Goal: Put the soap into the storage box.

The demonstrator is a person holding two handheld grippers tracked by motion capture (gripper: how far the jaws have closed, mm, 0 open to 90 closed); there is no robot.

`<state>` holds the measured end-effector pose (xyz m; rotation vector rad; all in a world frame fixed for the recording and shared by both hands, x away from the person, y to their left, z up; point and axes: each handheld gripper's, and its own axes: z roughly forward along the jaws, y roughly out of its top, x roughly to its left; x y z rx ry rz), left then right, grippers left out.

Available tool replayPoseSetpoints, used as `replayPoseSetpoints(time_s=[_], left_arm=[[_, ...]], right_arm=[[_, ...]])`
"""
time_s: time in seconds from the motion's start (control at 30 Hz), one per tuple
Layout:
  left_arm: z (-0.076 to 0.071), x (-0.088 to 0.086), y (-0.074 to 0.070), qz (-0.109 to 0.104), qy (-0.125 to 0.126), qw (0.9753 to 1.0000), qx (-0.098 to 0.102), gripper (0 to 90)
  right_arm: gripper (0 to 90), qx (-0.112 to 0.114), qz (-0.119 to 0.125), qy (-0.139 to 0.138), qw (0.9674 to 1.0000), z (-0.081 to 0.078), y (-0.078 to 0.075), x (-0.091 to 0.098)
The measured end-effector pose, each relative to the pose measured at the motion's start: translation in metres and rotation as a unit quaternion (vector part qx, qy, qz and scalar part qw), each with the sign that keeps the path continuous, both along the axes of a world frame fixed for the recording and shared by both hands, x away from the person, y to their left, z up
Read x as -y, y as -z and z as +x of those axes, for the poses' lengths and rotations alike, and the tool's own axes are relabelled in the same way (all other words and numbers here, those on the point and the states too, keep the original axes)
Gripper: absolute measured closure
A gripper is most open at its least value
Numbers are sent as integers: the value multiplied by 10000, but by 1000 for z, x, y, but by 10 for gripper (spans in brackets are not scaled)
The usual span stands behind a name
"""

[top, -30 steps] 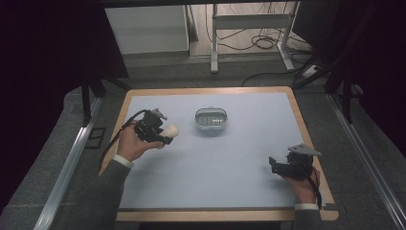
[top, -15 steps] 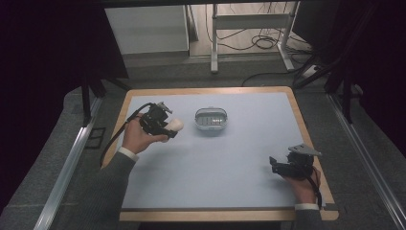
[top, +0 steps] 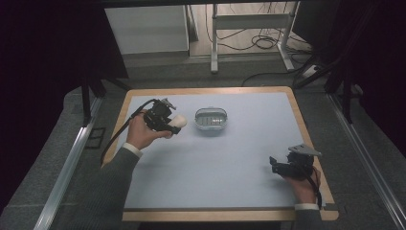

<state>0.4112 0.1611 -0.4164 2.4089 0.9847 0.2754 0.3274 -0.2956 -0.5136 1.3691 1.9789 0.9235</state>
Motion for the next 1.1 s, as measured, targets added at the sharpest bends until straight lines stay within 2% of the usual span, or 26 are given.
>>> replayPoseSetpoints(time_s=[0.07,0.2,0.4,0.53,0.67,0.97,1.1], left_arm=[[2,0,-1,-61,-72,10000,3,498],[5,0,-3,-121,-62,9999,-10,498],[10,6,-8,-49,-49,10000,43,497],[16,11,-11,-125,29,9999,38,497],[22,17,-13,-1,52,10000,68,497],[33,22,-12,-89,46,9999,-37,498],[39,27,-13,59,58,10000,28,497]], right_arm=[[43,-4,-6,-11,10000,0,0,0],[42,-14,-25,-9,10000,1,1,-1],[43,-7,-22,-8,10000,1,1,-1],[43,-1,-11,14,10000,0,1,0],[42,16,-8,33,10000,0,0,0],[42,7,-5,38,10000,1,1,1],[42,4,-18,23,10000,0,1,1]])
